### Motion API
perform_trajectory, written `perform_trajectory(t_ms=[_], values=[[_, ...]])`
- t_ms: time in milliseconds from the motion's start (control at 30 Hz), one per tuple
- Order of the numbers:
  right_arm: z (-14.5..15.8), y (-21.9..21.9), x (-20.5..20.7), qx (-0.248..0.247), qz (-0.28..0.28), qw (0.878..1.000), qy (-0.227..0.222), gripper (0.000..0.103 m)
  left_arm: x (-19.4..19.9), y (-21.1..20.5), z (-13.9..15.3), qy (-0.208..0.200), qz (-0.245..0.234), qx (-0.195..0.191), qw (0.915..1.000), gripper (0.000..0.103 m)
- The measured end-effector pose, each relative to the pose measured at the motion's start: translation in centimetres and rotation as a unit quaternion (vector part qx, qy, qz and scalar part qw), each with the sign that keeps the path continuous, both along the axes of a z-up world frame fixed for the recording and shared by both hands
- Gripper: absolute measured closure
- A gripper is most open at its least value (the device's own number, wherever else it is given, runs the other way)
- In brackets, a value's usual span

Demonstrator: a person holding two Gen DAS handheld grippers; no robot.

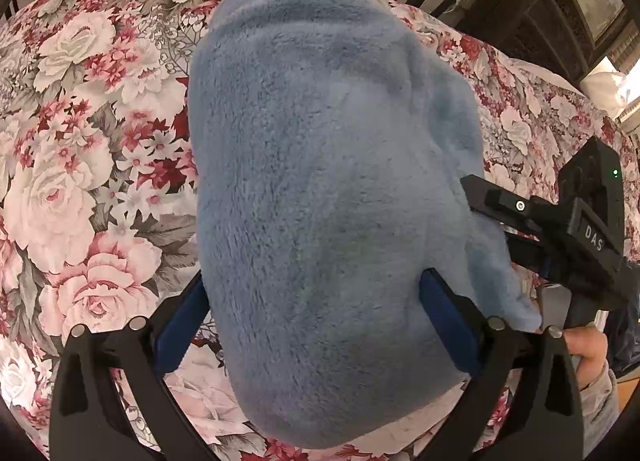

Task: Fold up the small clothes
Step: 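Lift the folded jacket with both tools off the bedspread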

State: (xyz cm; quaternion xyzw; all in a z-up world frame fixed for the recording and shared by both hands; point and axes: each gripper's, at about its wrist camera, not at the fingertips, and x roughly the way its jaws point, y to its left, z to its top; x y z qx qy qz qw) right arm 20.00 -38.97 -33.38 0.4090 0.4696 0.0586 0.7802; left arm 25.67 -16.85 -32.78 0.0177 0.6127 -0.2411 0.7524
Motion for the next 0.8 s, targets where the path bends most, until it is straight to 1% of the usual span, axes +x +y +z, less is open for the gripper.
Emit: perform_trajectory(t_ms=[267, 367, 467, 500, 567, 633, 667, 733, 800], values=[[-0.1, 0.8, 1.1, 0.01, 0.007, 1.0, -0.013, 0.017, 0.0, 0.1, 0.2, 0.001, -0.005, -0.022, 0.9998, 0.005], [0.1, 1.4, 1.3, 0.006, 0.016, 1.0, -0.016, 0.017, -0.1, 0.2, 0.3, -0.002, -0.009, -0.021, 0.9997, 0.005], [0.0, 1.9, 1.5, 0.001, 0.024, 1.0, -0.015, 0.02, 0.1, 0.1, -0.1, 0.0, -0.008, -0.013, 0.9999, 0.004], [0.0, 2.0, 1.6, -0.001, 0.025, 1.0, -0.015, 0.023, 0.4, 0.1, -0.6, 0.009, -0.005, -0.016, 0.9998, 0.004], [0.0, 2.1, 1.6, 0.004, 0.026, 1.0, -0.017, 0.027, 1.2, 0.7, -1.8, 0.05, 0.016, -0.045, 0.9976, 0.004], [-0.2, 2.1, 1.7, 0.007, 0.025, 1.0, -0.017, 0.027, 1.9, 1.5, -2.9, 0.092, 0.036, -0.077, 0.9921, 0.004], [-0.2, 2.1, 1.8, 0.007, 0.025, 1.0, -0.016, 0.028, 2.0, 1.6, -3.2, 0.101, 0.039, -0.083, 0.9906, 0.004], [-0.3, 2.2, 1.8, 0.004, 0.027, 0.999, -0.018, 0.029, 2.0, 1.6, -3.3, 0.105, 0.039, -0.087, 0.9899, 0.004], [-0.2, 2.5, 1.9, 0.004, 0.027, 0.999, -0.019, 0.037, 1.8, 1.3, -3.1, 0.096, 0.032, -0.084, 0.9913, 0.005]])
